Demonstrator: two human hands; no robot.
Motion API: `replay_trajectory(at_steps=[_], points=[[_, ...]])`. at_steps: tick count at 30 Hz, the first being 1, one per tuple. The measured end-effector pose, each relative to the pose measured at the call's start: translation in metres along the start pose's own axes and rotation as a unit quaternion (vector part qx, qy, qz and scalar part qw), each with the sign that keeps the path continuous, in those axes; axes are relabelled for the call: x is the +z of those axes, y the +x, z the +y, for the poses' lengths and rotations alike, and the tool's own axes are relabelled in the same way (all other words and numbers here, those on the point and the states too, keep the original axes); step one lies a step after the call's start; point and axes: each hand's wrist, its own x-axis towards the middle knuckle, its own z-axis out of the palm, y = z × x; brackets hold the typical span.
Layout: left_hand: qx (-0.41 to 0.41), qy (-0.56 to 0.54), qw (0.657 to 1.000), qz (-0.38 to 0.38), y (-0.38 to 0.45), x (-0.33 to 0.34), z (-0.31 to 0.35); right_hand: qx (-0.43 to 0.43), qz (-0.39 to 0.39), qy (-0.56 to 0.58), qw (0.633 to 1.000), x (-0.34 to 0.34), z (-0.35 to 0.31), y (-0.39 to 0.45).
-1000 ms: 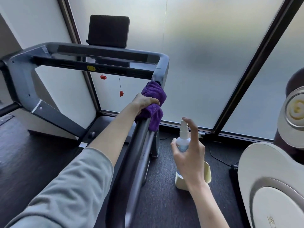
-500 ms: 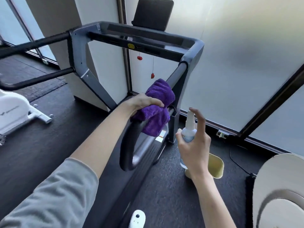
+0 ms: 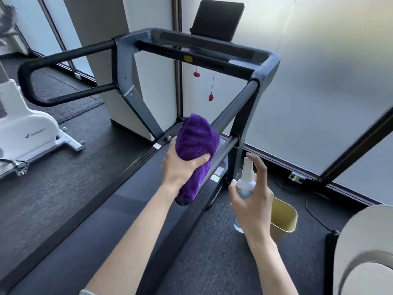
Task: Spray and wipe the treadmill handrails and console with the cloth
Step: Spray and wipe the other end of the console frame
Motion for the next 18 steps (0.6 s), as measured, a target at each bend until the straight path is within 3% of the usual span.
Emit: replay_trajectory(at_steps=[4, 6, 10, 13, 18], points=[[0.06, 0.118, 0.991, -0.014, 0.022, 0.01, 0.029, 0.013, 0.008, -0.004, 1.0, 0.005, -0.004, -0.007], [0.086, 0.118, 0.989, -0.026, 0.023, 0.008, 0.027, 0.004, 0.017, -0.006, 1.0, 0.007, -0.006, -0.011], [0.091, -0.043, 0.995, -0.016, 0.001, -0.002, -0.009, -0.004, 0.014, -0.022, 1.0, 0.012, -0.009, -0.021], [0.123, -0.081, 0.989, 0.01, -0.028, -0.006, -0.053, 0.007, 0.015, -0.028, 0.999, 0.013, -0.008, -0.03], [0.04, -0.139, 0.988, 0.053, -0.06, 0.005, -0.117, 0.022, 0.018, -0.047, 0.999, 0.007, -0.005, -0.045]])
